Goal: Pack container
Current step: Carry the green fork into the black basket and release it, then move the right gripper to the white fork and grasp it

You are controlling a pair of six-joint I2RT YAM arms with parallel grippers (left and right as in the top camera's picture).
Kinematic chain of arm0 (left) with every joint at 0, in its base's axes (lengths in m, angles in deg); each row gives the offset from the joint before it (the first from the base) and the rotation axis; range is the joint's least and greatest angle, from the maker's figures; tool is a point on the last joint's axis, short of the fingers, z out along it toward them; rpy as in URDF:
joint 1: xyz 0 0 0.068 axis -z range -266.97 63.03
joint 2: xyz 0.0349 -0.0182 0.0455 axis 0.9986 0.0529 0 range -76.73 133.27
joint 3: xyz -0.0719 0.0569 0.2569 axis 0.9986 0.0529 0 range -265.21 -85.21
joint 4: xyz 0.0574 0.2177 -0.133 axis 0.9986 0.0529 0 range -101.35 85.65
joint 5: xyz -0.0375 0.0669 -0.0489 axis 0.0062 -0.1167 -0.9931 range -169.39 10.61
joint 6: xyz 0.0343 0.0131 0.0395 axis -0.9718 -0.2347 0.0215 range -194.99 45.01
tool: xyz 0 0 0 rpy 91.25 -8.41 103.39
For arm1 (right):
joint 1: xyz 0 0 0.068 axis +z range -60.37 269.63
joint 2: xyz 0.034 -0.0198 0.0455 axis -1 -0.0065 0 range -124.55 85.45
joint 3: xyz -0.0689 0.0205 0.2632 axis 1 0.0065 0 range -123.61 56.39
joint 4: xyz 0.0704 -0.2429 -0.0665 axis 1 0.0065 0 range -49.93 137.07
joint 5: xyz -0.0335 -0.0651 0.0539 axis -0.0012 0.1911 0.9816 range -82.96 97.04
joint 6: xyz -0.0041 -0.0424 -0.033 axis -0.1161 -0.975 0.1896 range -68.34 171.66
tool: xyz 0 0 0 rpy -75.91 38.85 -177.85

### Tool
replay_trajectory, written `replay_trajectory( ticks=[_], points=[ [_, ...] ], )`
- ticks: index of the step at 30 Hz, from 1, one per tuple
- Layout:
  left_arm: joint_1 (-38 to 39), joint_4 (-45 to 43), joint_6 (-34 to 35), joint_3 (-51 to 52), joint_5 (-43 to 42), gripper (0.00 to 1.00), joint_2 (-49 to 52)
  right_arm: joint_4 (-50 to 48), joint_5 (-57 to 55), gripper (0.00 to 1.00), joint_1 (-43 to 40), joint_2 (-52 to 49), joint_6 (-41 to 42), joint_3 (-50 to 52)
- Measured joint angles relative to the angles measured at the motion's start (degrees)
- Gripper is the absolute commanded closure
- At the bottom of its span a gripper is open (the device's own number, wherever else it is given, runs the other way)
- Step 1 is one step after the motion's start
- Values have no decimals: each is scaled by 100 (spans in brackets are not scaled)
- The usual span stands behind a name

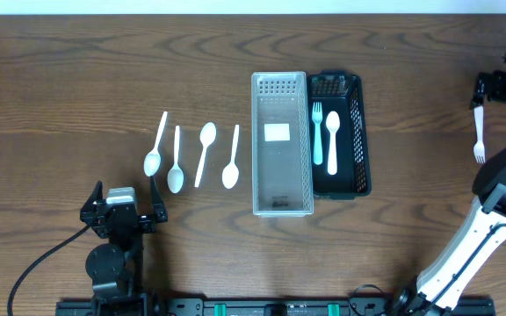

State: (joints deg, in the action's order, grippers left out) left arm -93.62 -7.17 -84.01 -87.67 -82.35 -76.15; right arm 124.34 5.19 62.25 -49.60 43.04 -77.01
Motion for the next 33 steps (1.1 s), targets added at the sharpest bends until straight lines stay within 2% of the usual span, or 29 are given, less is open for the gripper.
replay_trajectory(
  ticks=[6,14,33],
  points=[
    [0,0,0,0,0,2,0,-750,2,1,-90,-2,-33,896],
    [0,0,0,0,0,2,0,-1414,-17,1,-118,-7,-184,1530],
    [0,0,0,0,0,2,0,-1615,393,1,-463,-28,-577,1775]
  ],
)
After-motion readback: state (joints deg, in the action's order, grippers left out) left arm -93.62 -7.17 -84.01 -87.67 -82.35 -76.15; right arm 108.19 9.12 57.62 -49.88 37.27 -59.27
